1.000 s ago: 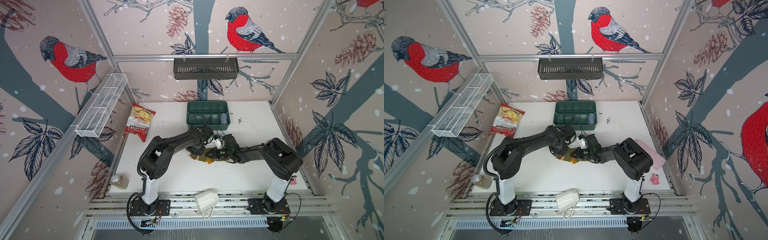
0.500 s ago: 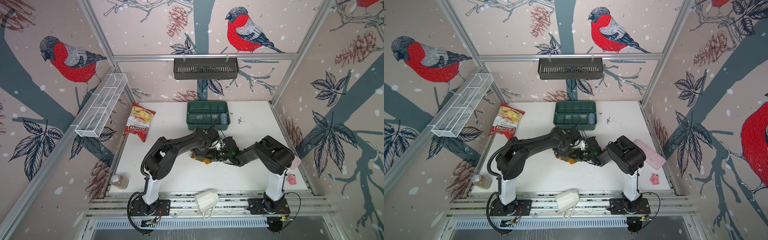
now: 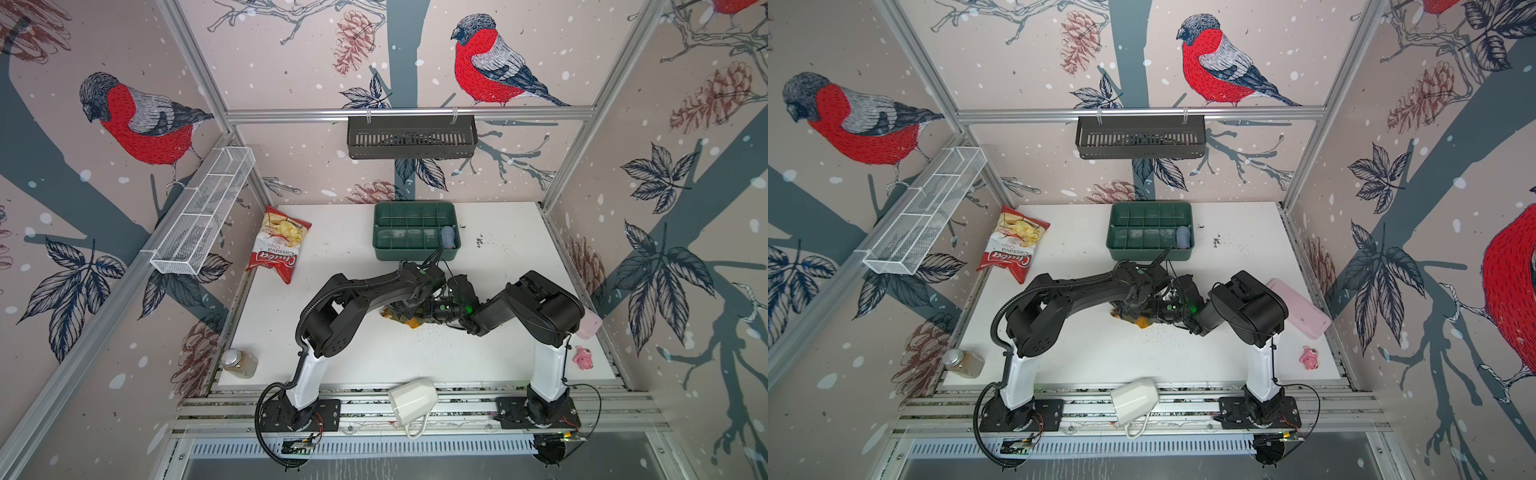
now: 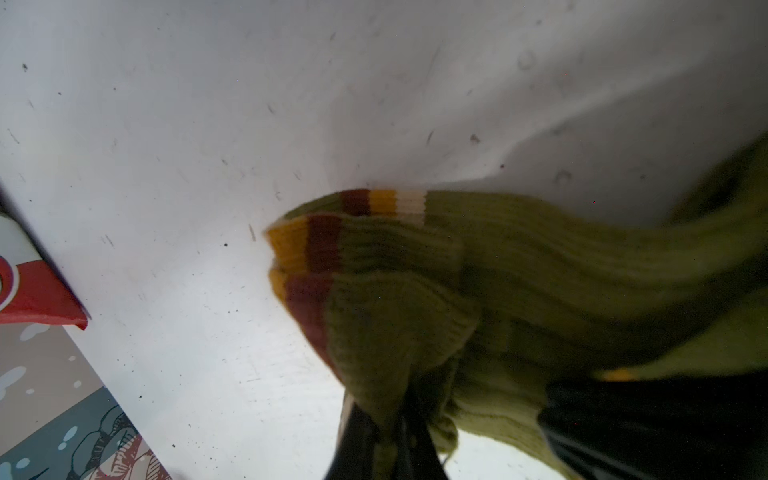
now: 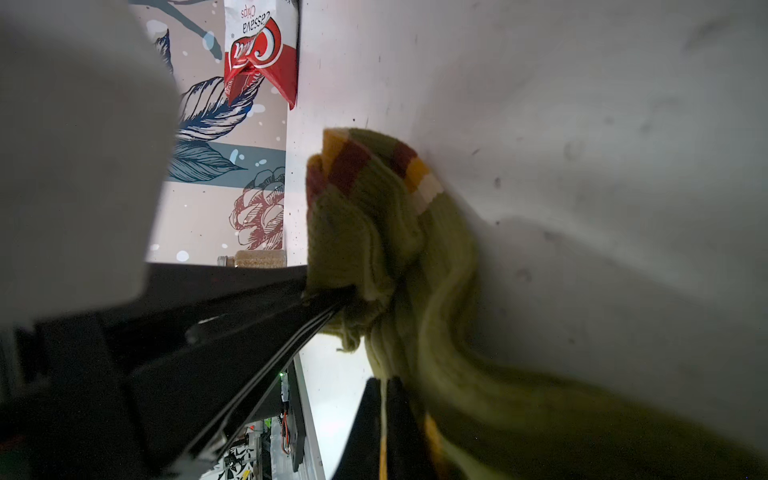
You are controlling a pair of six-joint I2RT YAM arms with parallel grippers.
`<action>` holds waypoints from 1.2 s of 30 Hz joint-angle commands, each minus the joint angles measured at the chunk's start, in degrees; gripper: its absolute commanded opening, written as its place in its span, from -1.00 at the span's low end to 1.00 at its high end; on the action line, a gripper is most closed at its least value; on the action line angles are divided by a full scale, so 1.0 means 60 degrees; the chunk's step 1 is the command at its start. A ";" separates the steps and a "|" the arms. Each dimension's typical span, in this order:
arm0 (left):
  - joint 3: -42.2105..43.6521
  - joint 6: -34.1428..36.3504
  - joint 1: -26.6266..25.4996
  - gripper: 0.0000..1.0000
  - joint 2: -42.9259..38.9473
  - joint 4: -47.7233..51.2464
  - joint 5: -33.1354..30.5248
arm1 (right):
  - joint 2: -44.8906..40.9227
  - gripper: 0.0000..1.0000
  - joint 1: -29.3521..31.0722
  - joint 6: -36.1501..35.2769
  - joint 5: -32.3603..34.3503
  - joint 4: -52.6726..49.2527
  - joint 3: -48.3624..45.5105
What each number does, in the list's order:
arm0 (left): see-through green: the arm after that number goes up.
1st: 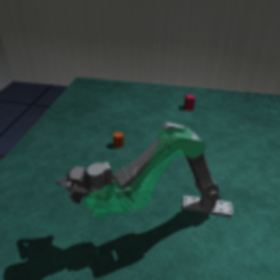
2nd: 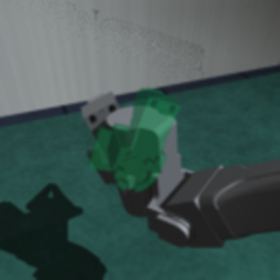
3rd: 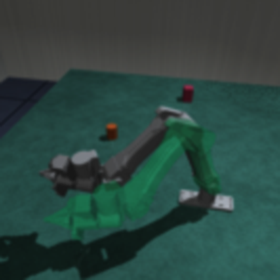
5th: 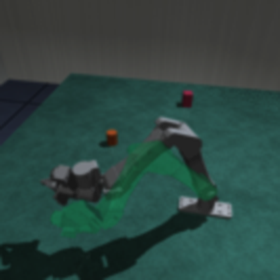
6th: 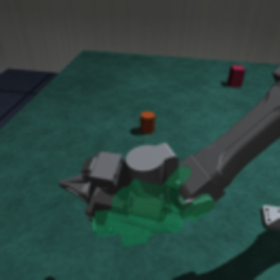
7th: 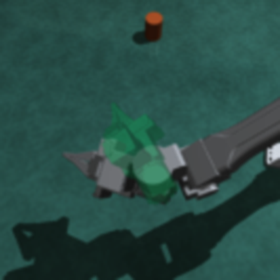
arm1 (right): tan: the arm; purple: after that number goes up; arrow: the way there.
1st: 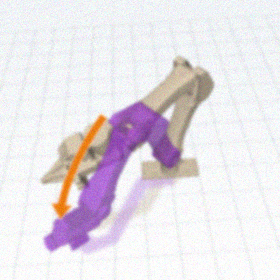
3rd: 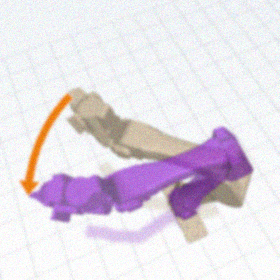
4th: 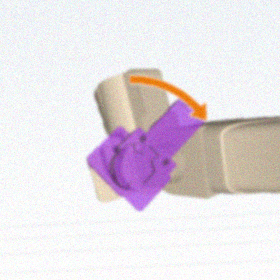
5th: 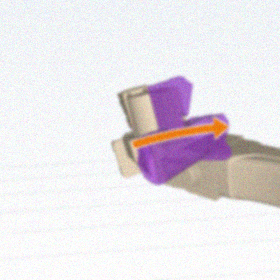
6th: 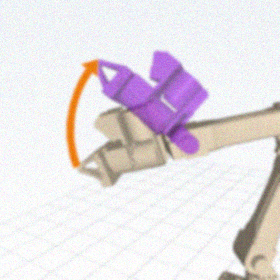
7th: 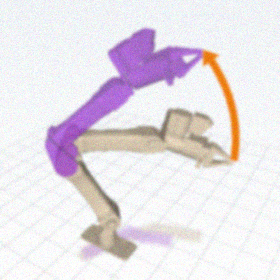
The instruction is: Roll the socks
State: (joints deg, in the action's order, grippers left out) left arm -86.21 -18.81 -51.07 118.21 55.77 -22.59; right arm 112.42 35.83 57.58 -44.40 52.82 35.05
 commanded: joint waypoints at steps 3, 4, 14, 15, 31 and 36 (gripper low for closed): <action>0.0056 -0.0028 -0.0029 -0.98 -0.0172 -0.0219 0.0572 | 0.0057 -0.82 -0.0011 0.0415 -0.0147 0.0715 0.0113; 0.0045 -0.0012 -0.0029 -0.94 -0.0190 -0.0262 0.0637 | 0.0075 -0.82 -0.0015 0.0450 -0.0143 0.0718 0.0142; 0.0129 0.0077 -0.0027 -0.91 -0.0270 -0.0414 0.0857 | 0.0455 -0.84 -0.0076 0.0611 0.0309 0.0660 0.0371; 0.0151 0.0089 -0.0029 -0.91 -0.0305 -0.0444 0.0892 | 0.0542 -0.85 -0.0104 0.0652 0.0366 0.0676 0.0356; 0.0592 0.0395 0.0274 -0.57 -0.1045 -0.0943 0.1902 | 0.0803 -0.87 -0.0194 0.0291 0.0919 -0.0057 0.0544; 0.0847 0.0413 0.0451 -0.60 -0.1280 -0.1191 0.2096 | 0.0189 -0.87 -0.0104 -0.0826 0.1659 -0.1949 0.0791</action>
State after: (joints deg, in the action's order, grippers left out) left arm -81.71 -16.56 -48.71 111.48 49.25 -11.35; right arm 114.74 34.87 58.33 -39.33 51.94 39.18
